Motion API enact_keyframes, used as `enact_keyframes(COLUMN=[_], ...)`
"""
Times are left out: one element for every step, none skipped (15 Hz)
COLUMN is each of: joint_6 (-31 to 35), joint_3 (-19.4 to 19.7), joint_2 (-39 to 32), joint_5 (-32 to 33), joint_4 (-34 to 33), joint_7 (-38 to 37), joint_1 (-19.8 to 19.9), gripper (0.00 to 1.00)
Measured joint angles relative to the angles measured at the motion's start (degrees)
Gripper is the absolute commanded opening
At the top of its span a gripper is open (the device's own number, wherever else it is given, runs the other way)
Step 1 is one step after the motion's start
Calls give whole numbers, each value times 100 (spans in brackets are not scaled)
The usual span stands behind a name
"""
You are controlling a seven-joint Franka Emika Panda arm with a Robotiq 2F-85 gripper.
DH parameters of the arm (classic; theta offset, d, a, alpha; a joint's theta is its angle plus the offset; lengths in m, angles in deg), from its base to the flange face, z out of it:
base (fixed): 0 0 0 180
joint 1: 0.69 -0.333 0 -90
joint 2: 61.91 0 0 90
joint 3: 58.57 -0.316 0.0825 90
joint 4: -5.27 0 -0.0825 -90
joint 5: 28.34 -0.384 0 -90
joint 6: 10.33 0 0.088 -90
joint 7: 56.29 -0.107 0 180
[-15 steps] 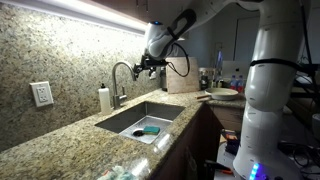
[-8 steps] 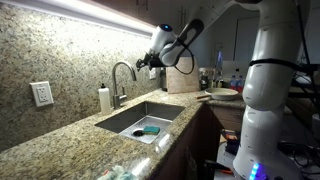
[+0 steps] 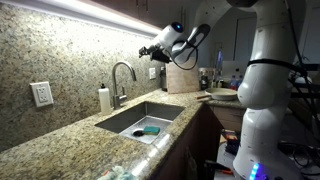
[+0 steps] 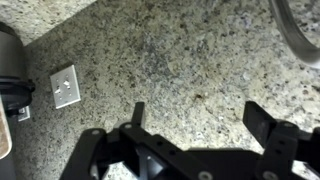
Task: Push the faucet to the left, use the sponge in the sink to wipe the sink
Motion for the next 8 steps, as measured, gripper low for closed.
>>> enact_keyframes(joint_6=[83, 153, 177, 177, 176, 175, 175, 174], joint_3=[-50, -113, -83, 0, 72, 130, 184, 238], joint_2=[-1, -16, -38, -68, -114, -167, -231, -310], joint_5=[0, -1, -333, -817, -1262, -1706, -2150, -2586], joint_4=[-19, -12, 49, 144, 248, 365, 479, 585], joint_7=[-108, -155, 5, 352, 683, 1030, 1394, 1790], joint_1=[-40, -74, -218, -418, -588, -722, -822, -888], gripper=[100, 100, 100, 100, 100, 100, 100, 100])
